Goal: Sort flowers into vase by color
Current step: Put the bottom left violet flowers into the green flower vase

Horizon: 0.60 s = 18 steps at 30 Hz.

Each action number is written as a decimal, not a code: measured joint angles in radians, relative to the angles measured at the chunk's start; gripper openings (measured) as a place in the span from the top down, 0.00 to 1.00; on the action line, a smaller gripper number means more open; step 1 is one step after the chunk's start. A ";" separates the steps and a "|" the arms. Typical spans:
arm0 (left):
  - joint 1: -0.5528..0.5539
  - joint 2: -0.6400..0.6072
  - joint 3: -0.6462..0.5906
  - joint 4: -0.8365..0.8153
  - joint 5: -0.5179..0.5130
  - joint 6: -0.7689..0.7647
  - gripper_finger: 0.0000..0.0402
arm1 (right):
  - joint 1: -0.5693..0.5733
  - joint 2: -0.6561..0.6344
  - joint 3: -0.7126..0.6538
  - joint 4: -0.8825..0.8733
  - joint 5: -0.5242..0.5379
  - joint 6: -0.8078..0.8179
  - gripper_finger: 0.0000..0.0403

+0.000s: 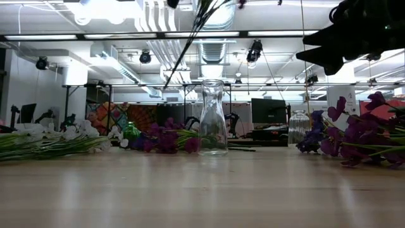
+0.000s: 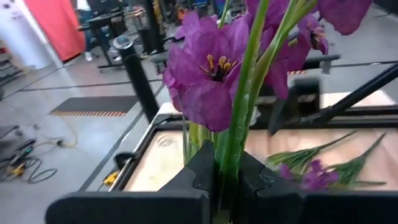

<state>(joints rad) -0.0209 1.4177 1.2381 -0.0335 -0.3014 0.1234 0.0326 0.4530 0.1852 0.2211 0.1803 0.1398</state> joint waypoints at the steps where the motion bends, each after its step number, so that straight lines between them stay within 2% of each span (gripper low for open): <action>1: 0.009 -0.025 -0.028 0.012 -0.001 0.000 0.99 | 0.000 0.000 0.000 0.006 0.000 -0.001 0.37; 7: 0.064 -0.231 -0.210 0.065 -0.004 0.018 0.99 | 0.000 0.000 0.000 -0.001 0.004 0.017 0.37; 10: 0.084 -0.355 -0.298 0.070 -0.028 0.102 0.99 | 0.000 0.000 0.000 -0.007 0.004 0.026 0.37; 12: 0.108 -0.432 -0.361 0.128 -0.051 0.156 0.99 | 0.000 0.000 0.000 -0.006 0.016 0.040 0.37; 15: 0.163 -0.520 -0.474 0.363 -0.045 0.192 0.99 | 0.000 0.000 0.000 -0.005 0.061 0.062 0.37; 18: 0.214 -0.548 -0.605 0.639 -0.024 0.187 0.99 | 0.000 0.000 0.000 -0.003 0.067 0.061 0.37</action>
<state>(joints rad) 0.1929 0.8696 0.6334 0.6057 -0.3255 0.3109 0.0322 0.4530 0.1852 0.2184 0.2477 0.2004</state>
